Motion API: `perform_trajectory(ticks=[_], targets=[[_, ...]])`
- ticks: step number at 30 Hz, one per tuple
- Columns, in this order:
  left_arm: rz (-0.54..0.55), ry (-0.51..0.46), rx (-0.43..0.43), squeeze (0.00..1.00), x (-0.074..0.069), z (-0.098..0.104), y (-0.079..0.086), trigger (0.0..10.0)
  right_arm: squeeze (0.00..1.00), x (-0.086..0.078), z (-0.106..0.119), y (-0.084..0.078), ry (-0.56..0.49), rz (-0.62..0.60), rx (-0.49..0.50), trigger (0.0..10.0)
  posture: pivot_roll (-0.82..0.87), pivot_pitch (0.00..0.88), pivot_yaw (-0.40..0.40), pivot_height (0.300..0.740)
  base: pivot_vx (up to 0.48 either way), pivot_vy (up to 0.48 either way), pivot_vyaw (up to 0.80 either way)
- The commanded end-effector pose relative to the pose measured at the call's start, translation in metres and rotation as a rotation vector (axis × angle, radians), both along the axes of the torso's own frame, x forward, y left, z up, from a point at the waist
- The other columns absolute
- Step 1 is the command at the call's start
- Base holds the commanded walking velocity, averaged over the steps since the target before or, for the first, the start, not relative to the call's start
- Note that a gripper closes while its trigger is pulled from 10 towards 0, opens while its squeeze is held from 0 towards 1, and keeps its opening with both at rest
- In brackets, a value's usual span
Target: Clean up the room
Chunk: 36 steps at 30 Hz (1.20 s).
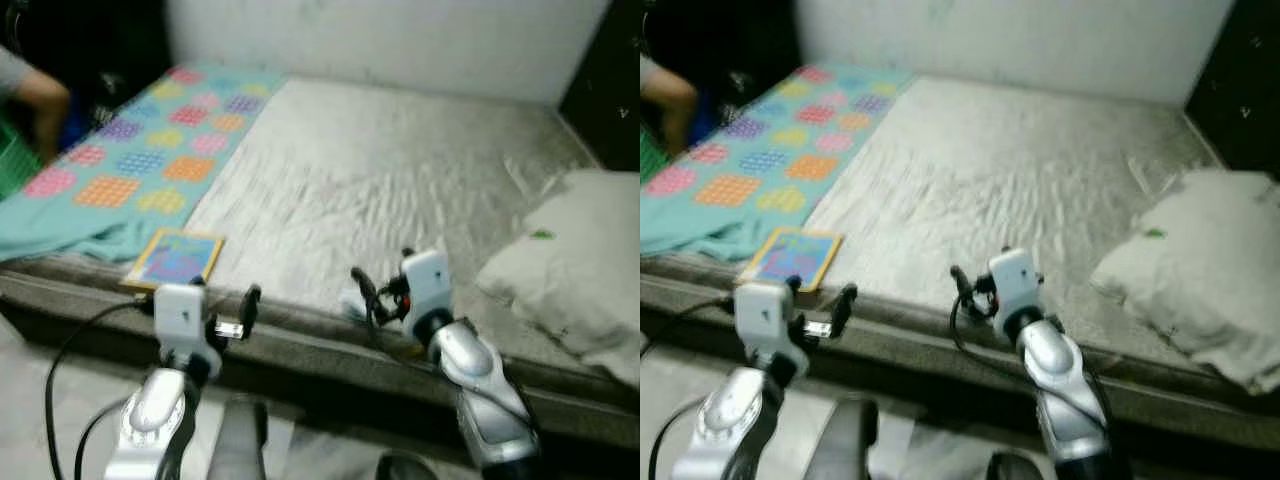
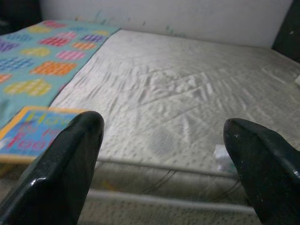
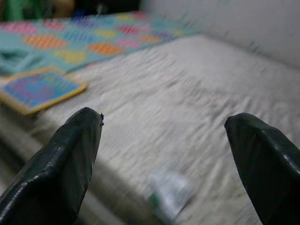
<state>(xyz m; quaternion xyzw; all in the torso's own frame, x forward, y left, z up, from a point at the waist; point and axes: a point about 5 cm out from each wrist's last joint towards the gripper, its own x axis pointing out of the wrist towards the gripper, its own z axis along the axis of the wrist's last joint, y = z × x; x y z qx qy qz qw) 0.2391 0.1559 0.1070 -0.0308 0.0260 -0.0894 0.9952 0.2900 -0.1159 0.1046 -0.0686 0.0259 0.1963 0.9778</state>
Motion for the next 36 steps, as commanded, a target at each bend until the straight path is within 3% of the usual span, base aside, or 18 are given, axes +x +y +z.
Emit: perform_trajectory(ticks=[1,13,17,31,36], targets=[[-0.005,-0.048,0.009,0.0,0.0064,0.012,-0.0015,10.0,0.0,0.0044,0.0127,-0.002,-0.045,0.001,-0.003,10.0,0.05,0.061,-0.078,0.626,0.0,0.0,0.0],[-0.009,-0.046,0.012,0.0,0.0059,0.0116,-0.0023,10.0,0.0,0.004,0.0125,0.0012,-0.045,0.025,-0.006,10.0,0.06,0.055,-0.078,0.626,0.0,0.0,0.0],[-0.012,-0.044,0.013,0.0,0.0056,0.0113,-0.0031,10.0,0.0,0.0035,0.0119,0.0018,-0.043,0.031,-0.007,10.0,0.06,0.055,-0.078,0.591,0.0,0.0,0.0],[-0.029,-0.055,-0.005,0.0,0.0048,0.0144,-0.0049,10.0,0.0,0.0045,0.0107,0.0039,-0.047,0.047,-0.032,10.0,0.07,0.063,-0.078,0.591,0.0,0.0,0.0],[-0.031,-0.059,-0.006,0.0,0.0054,0.0151,-0.005,10.0,0.0,0.0039,0.0106,0.0051,-0.048,0.051,-0.032,10.0,0.07,0.064,-0.078,0.591,0.0,0.0,0.8]])
